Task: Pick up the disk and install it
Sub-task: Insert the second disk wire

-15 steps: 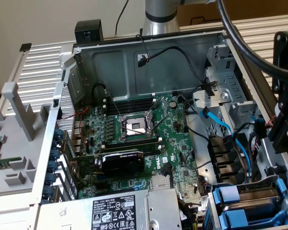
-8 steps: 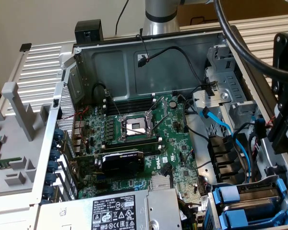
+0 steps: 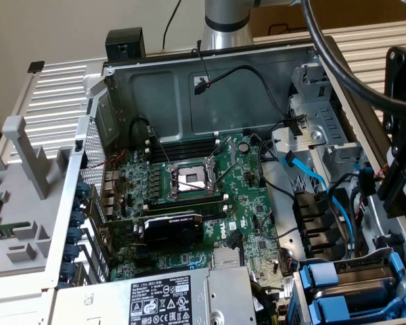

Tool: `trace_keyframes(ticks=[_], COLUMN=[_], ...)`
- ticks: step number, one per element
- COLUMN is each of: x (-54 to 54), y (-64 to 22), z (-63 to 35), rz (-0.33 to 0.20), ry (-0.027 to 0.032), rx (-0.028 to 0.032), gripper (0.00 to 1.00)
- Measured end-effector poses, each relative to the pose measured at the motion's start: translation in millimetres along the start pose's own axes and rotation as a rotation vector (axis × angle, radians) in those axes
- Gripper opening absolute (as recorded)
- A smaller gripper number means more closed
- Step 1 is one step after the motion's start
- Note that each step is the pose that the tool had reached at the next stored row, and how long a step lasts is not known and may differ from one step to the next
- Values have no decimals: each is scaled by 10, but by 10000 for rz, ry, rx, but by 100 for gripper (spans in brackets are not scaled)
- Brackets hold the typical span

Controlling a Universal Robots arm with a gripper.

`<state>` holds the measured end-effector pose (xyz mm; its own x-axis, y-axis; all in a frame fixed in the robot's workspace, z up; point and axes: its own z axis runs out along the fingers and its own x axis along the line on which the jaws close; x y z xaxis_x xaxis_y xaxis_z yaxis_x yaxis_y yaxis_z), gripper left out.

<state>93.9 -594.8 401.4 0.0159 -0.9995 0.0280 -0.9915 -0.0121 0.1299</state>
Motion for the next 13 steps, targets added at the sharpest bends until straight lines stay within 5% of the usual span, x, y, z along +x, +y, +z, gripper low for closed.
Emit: trace_keyframes(ticks=[13], x=[0], y=[0], z=[0], rz=[2], ry=[1], rx=[0], gripper=[16])
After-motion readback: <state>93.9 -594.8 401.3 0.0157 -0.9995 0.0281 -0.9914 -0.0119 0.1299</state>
